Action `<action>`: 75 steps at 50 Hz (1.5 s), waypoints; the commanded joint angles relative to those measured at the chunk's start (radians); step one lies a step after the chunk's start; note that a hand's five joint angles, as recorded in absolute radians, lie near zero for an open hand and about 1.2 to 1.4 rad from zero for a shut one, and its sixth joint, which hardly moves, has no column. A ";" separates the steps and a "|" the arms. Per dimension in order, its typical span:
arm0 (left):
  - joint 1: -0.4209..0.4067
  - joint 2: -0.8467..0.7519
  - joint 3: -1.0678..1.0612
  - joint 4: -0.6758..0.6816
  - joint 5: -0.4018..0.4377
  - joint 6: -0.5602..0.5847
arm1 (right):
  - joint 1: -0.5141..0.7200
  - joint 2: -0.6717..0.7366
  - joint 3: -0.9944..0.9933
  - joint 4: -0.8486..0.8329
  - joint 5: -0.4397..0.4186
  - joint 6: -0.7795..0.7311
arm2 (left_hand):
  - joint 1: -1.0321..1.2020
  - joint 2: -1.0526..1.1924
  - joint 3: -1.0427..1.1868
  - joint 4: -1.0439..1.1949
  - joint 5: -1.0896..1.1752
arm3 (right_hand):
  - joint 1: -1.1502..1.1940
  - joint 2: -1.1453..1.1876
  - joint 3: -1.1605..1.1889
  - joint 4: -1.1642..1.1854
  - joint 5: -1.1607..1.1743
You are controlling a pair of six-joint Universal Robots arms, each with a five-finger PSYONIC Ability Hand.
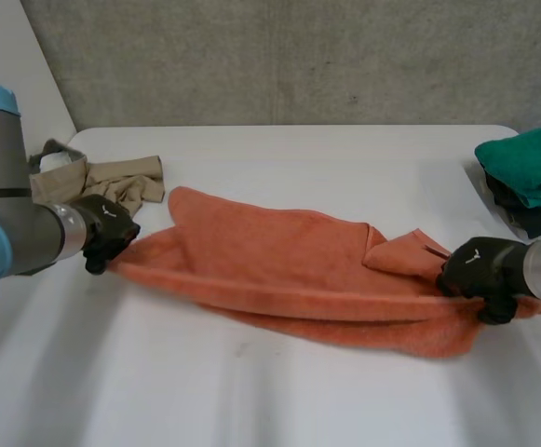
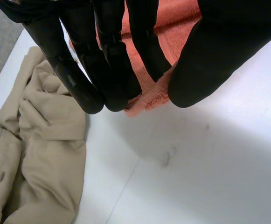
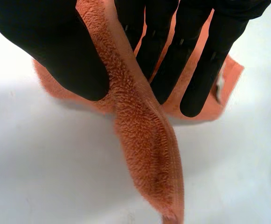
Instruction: Fold the laundry.
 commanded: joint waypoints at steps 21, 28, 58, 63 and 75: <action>0.006 -0.058 0.632 0.523 -0.043 -0.545 | 0.099 0.021 -0.355 -1.014 0.042 0.709 | 0.235 0.202 0.206 0.200 0.232 | 0.321 0.226 0.217 0.206 0.223; 0.038 0.007 0.261 0.546 -0.043 -0.525 | 0.104 0.073 -0.270 -0.820 0.013 0.671 | 0.235 0.202 0.206 0.200 0.232 | 0.321 0.226 0.217 0.206 0.223; 0.067 0.034 -0.157 0.574 0.004 -0.376 | 0.020 0.177 -0.019 -0.634 0.159 0.864 | 0.235 0.202 0.206 0.200 0.232 | -0.343 -0.438 -0.447 -0.458 -0.442; 0.066 0.048 -0.168 0.554 0.006 -0.381 | 0.001 0.182 -0.023 -0.559 0.139 0.844 | 0.235 0.202 0.206 0.200 0.232 | 0.310 0.215 0.206 0.195 0.211; 0.086 0.223 -0.305 0.326 0.003 -0.318 | -0.088 -0.007 0.044 -0.273 0.007 0.595 | 0.235 0.202 0.206 0.200 0.232 | 0.321 0.226 0.217 0.206 0.223</action>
